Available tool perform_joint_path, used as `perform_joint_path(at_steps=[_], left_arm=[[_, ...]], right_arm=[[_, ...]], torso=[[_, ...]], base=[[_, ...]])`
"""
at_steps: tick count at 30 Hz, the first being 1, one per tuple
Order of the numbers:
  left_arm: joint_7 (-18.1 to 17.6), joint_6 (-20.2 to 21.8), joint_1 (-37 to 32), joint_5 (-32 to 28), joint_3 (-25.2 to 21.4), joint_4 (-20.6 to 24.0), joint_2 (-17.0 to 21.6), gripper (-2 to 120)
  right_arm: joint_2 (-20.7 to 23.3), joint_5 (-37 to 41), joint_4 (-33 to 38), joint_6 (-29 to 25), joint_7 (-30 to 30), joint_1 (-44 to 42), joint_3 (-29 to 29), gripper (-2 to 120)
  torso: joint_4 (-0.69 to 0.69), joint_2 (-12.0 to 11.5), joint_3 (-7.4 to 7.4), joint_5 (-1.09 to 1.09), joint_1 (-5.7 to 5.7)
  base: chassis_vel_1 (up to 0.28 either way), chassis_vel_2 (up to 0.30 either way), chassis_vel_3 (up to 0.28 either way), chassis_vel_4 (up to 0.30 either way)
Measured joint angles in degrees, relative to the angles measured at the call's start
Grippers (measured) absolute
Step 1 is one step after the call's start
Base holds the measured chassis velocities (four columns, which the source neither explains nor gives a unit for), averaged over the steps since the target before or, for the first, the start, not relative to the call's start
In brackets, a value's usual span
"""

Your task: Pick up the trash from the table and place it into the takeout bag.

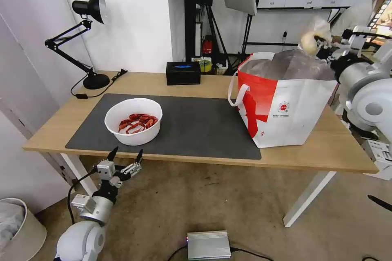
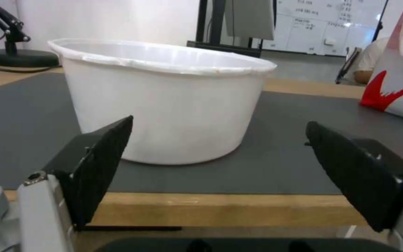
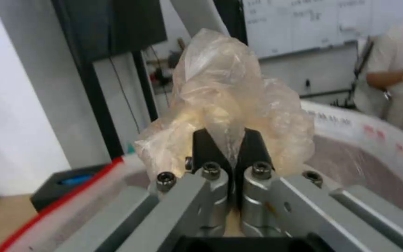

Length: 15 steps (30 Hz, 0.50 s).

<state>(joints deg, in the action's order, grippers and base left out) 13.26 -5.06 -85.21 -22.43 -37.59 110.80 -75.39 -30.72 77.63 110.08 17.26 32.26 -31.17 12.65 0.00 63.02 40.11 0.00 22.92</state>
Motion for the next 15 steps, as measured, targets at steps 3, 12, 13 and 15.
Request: perform_joint_path(at_steps=[3,12,13,15], left_arm=[[0.02,-0.01,0.0,-0.09,0.0,0.02,0.14,100],[0.08,-0.03,0.09,-0.39,-0.01,0.02,0.57,100],[0.08,-0.03,0.14,-0.4,-0.01,-0.02,0.58,100],[0.08,-0.03,0.15,-0.4,-0.01,-0.03,0.58,100]], right_arm=[[-0.37,1.72,0.0,1.26,2.09,0.01,-0.02,0],[-2.33,4.7,-1.69,2.81,5.65,1.06,-0.72,0],[-2.46,4.73,-1.85,2.82,5.69,1.17,-0.78,0],[-2.5,4.73,-1.93,2.82,5.71,1.2,-0.8,0]], torso=[[0.0,0.0,0.0,-0.01,0.0],[0.0,0.0,0.0,0.0,0.0],[0.0,0.0,0.0,0.0,0.0],[0.0,0.0,0.0,0.0,0.0]], base=[[0.0,0.0,0.0,0.0],[0.0,0.0,0.0,0.0],[0.0,0.0,0.0,0.0],[0.0,0.0,0.0,0.0]])
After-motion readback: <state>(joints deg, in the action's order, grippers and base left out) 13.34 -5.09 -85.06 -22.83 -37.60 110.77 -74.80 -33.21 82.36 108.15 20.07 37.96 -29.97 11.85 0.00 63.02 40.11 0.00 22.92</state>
